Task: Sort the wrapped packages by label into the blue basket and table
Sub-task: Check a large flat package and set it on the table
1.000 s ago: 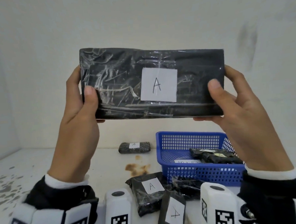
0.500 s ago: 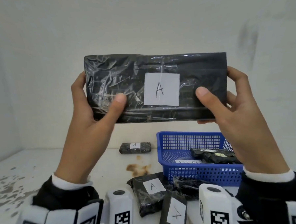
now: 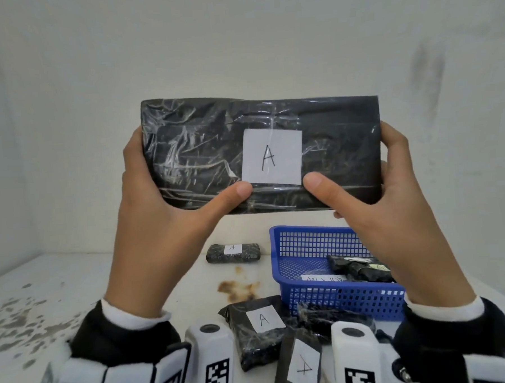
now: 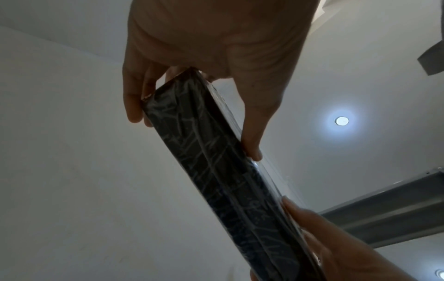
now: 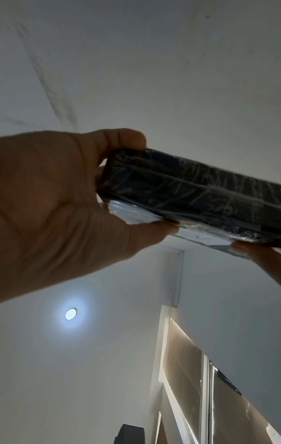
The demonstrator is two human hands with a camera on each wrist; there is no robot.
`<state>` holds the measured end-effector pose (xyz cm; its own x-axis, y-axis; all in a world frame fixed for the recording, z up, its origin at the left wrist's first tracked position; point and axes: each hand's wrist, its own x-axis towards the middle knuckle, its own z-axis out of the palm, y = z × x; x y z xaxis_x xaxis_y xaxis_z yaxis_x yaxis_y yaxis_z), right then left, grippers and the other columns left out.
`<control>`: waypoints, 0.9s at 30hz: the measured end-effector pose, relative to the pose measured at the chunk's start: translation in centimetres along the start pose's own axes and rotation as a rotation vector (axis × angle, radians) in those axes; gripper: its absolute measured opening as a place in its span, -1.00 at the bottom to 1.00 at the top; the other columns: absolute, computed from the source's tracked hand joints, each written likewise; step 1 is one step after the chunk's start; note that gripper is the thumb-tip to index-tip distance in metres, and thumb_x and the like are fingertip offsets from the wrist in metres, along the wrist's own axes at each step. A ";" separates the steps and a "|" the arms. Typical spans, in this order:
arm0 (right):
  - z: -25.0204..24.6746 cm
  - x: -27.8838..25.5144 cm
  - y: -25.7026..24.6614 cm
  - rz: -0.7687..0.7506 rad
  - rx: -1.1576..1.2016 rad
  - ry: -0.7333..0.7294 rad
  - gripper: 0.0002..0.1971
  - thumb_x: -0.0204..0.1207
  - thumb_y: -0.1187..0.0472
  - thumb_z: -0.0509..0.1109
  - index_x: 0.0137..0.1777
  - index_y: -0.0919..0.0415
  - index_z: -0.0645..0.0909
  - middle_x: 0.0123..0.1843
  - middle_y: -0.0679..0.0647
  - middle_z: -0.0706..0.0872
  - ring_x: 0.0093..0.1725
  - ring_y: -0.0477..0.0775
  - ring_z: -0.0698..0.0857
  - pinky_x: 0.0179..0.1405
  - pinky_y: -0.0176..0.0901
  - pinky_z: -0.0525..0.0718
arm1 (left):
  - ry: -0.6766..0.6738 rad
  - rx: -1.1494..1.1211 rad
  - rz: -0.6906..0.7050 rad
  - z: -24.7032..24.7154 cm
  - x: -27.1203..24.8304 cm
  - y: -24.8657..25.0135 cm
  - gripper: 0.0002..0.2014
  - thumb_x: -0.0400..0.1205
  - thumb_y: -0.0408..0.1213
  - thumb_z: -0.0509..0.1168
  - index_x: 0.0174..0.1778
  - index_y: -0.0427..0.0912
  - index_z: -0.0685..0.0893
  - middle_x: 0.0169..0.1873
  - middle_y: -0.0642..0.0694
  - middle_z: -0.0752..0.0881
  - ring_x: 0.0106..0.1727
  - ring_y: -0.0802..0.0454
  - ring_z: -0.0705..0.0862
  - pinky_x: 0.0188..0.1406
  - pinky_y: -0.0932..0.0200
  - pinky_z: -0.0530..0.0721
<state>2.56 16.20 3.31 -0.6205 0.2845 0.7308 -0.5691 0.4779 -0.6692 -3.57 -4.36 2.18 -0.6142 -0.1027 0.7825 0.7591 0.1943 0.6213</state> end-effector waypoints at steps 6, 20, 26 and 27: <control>0.3 0.0 0.2 0.003 0.018 0.024 -0.08 0.17 -0.20 0.60 0.54 -0.33 0.23 0.05 -0.40 0.74 0.03 -0.39 0.75 -0.04 -0.41 0.75 | 0.017 -0.001 -0.012 0.3 -0.1 0.0 0.07 0.16 0.27 0.57 0.55 0.14 0.20 0.38 0.18 0.54 0.37 0.23 0.57 0.40 0.16 0.55; 0.1 0.1 0.5 -0.006 -0.044 0.081 0.04 0.13 -0.25 0.66 0.60 -0.33 0.19 0.13 -0.54 0.62 0.03 -0.65 0.62 -0.15 -0.73 0.57 | 0.025 0.006 -0.053 1.6 -0.8 0.3 0.00 0.14 0.33 0.50 0.47 0.22 0.20 0.33 0.26 0.54 0.27 0.26 0.59 0.08 0.44 0.44; 0.7 -0.1 0.4 -0.031 -0.035 0.072 -0.01 0.13 -0.24 0.67 0.56 -0.31 0.25 0.02 -0.67 0.62 0.03 -0.67 0.61 -0.14 -0.72 0.56 | 0.068 -0.003 -0.060 1.8 -0.8 0.1 0.02 0.12 0.34 0.52 0.46 0.14 0.24 0.30 0.22 0.55 0.29 0.21 0.59 0.06 0.47 0.43; 0.8 -0.1 0.5 -0.030 -0.038 0.072 -0.02 0.11 -0.27 0.66 0.53 -0.32 0.25 -0.01 -0.73 0.60 0.02 -0.68 0.60 -0.14 -0.73 0.56 | 0.078 0.004 -0.053 1.7 -0.8 0.0 0.03 0.12 0.37 0.53 0.46 0.14 0.24 0.30 0.21 0.55 0.30 0.18 0.59 0.10 0.41 0.46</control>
<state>1.93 15.67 2.79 -0.5624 0.3283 0.7589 -0.5649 0.5178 -0.6425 -3.46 -2.59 1.48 -0.6349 -0.1885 0.7492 0.7247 0.1909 0.6621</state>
